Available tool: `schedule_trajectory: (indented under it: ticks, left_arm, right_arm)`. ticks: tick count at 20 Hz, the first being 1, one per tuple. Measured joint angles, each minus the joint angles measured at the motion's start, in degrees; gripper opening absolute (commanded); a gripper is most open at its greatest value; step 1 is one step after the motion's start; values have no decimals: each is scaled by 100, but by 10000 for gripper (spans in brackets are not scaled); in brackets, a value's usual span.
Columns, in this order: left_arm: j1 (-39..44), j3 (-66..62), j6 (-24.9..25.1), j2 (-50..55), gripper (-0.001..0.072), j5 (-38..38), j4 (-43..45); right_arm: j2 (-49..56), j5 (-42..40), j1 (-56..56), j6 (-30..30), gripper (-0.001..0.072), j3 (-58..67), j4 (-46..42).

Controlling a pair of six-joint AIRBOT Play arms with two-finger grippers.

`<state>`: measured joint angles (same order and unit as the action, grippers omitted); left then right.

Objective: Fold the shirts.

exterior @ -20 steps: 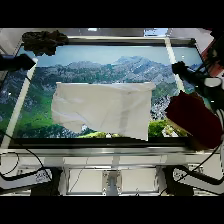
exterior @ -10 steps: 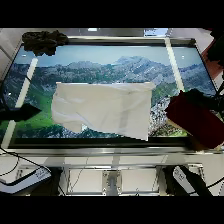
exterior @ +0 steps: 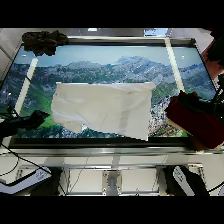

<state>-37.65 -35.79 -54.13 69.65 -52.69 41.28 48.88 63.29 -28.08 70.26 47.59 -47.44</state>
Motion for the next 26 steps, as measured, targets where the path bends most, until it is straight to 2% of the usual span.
schedule_trajectory:
  ticks: [5,11,12,13,15,19,23,26]
  left_arm:
    - [678,39,-94,66,459,605,-197]
    - [962,48,-142,439,457,713,-374]
    - [979,46,-144,476,338,726,-424]
    - [994,46,-146,516,27,754,-463]
    - [1010,17,-146,551,16,769,-673]
    - [1023,-160,-140,584,16,654,-903]
    - [1023,-352,-118,592,15,317,-992]
    - [1023,-409,-98,592,16,144,-1003]
  right_arm:
    - [-11,122,0,-9,393,-9,155]
    - [-11,227,0,-79,392,-11,190]
    - [-11,229,-2,-83,392,-11,192]
    - [-11,234,-2,-90,392,-11,195]
    - [-11,332,-2,-92,392,-22,223]
    - [-76,1025,68,153,393,-614,413]
    - [-431,1165,127,1036,392,-2310,852]
    - [-883,911,181,1449,391,-3606,1635]
